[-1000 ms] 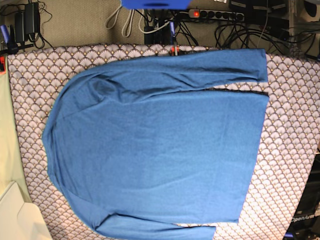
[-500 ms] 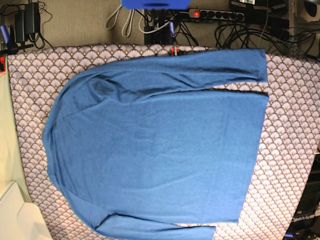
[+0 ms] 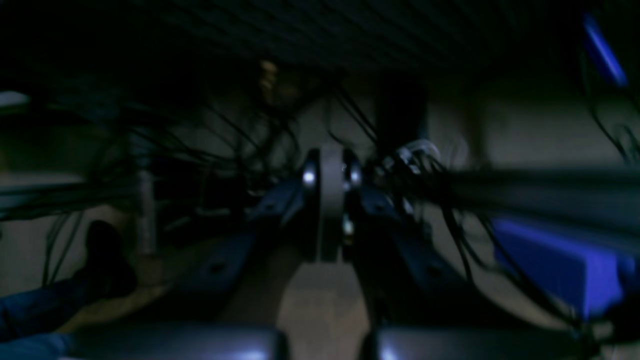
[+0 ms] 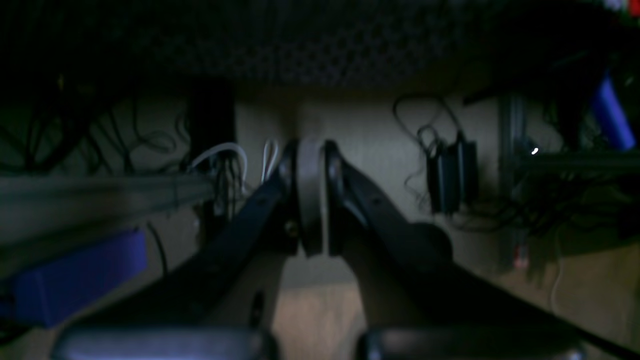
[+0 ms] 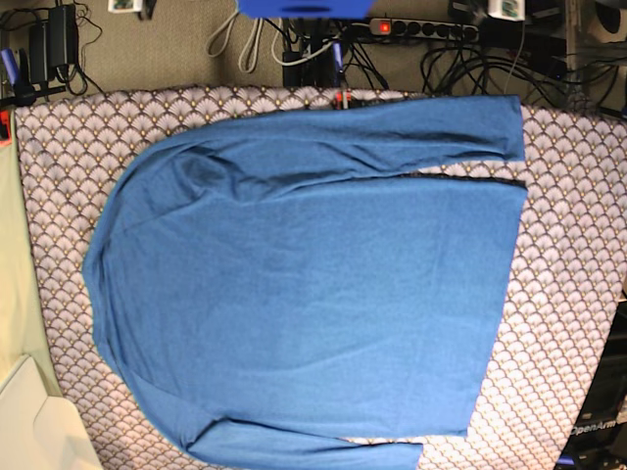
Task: Fold the T-shirt properly
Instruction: 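Lower both grippers toward the collar edge of the blue shirt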
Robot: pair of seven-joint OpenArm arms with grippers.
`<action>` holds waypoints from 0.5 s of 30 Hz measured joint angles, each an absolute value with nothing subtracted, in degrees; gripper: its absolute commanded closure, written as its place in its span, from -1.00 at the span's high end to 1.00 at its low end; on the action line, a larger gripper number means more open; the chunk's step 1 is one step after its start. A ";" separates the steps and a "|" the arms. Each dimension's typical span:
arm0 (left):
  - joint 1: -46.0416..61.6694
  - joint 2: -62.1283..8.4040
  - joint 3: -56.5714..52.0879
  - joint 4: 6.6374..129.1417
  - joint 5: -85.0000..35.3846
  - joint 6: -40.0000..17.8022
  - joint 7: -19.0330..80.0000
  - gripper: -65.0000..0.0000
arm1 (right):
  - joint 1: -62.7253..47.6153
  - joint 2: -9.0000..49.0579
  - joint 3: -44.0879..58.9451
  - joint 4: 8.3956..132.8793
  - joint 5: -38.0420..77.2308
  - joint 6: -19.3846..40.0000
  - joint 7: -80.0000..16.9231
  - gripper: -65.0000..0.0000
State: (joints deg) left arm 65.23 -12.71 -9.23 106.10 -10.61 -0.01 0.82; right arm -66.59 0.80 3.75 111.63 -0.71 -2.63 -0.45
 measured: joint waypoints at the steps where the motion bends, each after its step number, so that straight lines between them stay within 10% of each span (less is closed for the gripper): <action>1: 65.28 -11.94 -10.26 107.04 -10.63 -0.23 0.80 -0.99 | -66.57 0.62 3.75 112.33 -0.69 -2.63 -0.45 -1.00; 12: 64.90 -9.41 -15.22 111.90 -10.79 -0.73 1.21 -0.96 | -63.94 0.47 3.49 114.50 -0.67 -2.61 -0.69 -0.99; 15: 62.85 -9.37 -15.22 111.87 -10.85 -0.64 1.41 -0.67 | -62.35 0.49 3.60 114.54 -0.67 -2.59 -0.86 -0.85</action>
State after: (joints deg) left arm 62.85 -9.37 -15.22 111.87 -10.85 -0.64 1.41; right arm -62.35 0.49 3.60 114.54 -0.67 -2.59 -0.86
